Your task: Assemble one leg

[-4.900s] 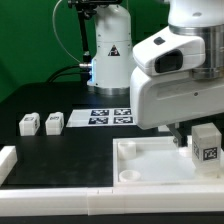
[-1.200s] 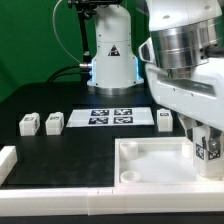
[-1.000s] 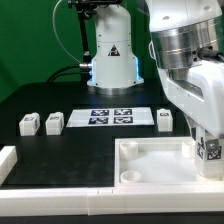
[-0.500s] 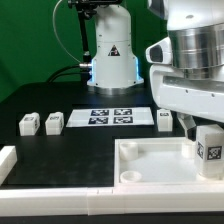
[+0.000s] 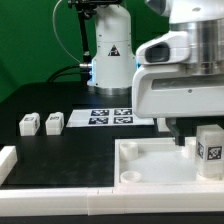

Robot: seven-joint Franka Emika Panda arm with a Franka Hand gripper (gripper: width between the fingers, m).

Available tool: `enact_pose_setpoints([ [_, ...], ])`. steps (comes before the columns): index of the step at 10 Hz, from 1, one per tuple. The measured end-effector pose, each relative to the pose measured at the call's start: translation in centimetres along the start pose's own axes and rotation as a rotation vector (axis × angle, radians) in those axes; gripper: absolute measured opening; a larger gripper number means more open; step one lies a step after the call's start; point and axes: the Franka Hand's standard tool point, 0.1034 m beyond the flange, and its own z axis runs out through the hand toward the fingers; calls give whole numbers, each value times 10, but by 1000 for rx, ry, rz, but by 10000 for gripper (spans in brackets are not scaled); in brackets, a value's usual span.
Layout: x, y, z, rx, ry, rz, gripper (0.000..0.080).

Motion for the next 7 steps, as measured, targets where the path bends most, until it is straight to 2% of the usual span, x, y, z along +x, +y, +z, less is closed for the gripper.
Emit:
enact_pose_setpoints([
  [1,-2,0,2,8,-7,58,563],
  [2,-2,1,2,8,-8,54,427],
  [3,-2,1,2,8,-8,57,427],
  [4,-2,4,3,5,-9,198,294],
  [6,-2,6,3,5,-11,411,294],
  [7,-1,9,4,20,-24,608,294],
])
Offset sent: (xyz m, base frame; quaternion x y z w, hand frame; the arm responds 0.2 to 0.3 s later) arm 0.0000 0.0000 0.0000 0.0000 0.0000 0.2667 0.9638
